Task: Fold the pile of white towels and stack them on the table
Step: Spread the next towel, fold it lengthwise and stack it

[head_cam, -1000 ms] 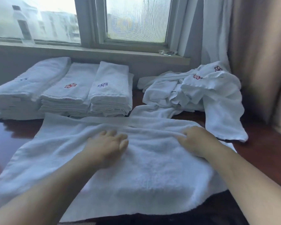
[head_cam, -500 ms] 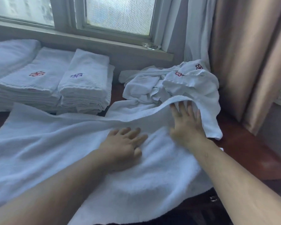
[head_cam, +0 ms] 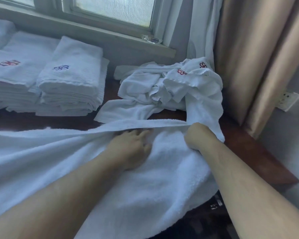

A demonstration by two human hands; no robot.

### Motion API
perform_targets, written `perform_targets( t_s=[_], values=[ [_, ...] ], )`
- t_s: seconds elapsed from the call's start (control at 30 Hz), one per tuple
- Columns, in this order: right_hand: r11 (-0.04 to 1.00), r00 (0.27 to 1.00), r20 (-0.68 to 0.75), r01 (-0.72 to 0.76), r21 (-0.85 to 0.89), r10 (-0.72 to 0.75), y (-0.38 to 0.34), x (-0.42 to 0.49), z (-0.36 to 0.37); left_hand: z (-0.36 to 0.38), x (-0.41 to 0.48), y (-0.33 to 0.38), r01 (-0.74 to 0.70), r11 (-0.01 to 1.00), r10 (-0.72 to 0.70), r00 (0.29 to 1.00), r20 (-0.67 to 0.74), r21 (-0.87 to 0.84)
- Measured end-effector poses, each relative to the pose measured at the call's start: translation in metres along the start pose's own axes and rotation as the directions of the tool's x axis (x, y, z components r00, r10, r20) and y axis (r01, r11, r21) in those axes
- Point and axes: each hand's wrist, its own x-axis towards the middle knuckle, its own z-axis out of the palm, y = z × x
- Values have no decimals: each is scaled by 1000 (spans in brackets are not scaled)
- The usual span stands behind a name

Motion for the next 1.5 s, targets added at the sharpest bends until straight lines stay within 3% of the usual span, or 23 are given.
perform_targets(
  t_s=[0.13,0.23,0.3,0.43,0.5,0.6,0.63,0.67,0.73,0.77,0.83,0.93,1.07,1.27,1.4,1.5],
  values=[
    [992,998,-62,-19,122,27,-9,3,0,-2,-1,-11,-93,987,81,992,93,132],
    [998,998,-21,-59,8,59,-10,5,-5,-5,-6,-16,-129,980,114,988,100,152],
    [998,998,-43,-51,45,53,-10,11,-13,-5,-8,-18,-131,981,118,989,93,142],
    [962,959,-270,-12,274,89,-18,14,-37,-5,-8,-17,-138,978,128,989,70,156],
    [945,926,-376,127,300,-5,-25,16,-40,-6,-9,-16,-136,978,127,990,65,162],
    [870,911,-246,397,292,-333,-36,2,-29,-5,-11,-17,-95,985,93,995,24,144],
    [841,899,-256,428,331,-356,-36,-3,-22,-4,-12,-18,-61,990,61,998,1,128],
    [827,906,-297,404,391,-303,-34,-3,-16,-3,-13,-18,-16,993,19,1000,-21,114],
    [815,949,-312,219,536,-49,-24,-1,-8,-2,-14,-18,69,992,-64,997,-44,104],
    [829,968,-247,112,548,32,-19,0,-6,-1,-13,-18,95,990,-90,995,-52,106],
    [895,991,-125,10,447,51,-9,1,-5,0,-12,-18,112,988,-106,993,-57,108],
    [910,998,-34,69,409,-60,1,-6,-10,0,-11,-18,104,988,-98,993,-62,112],
    [898,965,190,85,432,-182,4,-28,-17,-1,-13,-18,98,989,-91,994,-64,113],
    [803,911,206,187,566,-357,-12,-42,-10,-4,-14,-19,70,991,-62,996,-70,114],
    [666,816,207,264,697,-540,-14,-44,-5,-6,-16,-19,73,994,-66,994,-87,86],
    [709,804,233,298,639,-548,-19,-50,-7,-7,-18,-19,76,996,-70,991,-110,54]
  ],
)
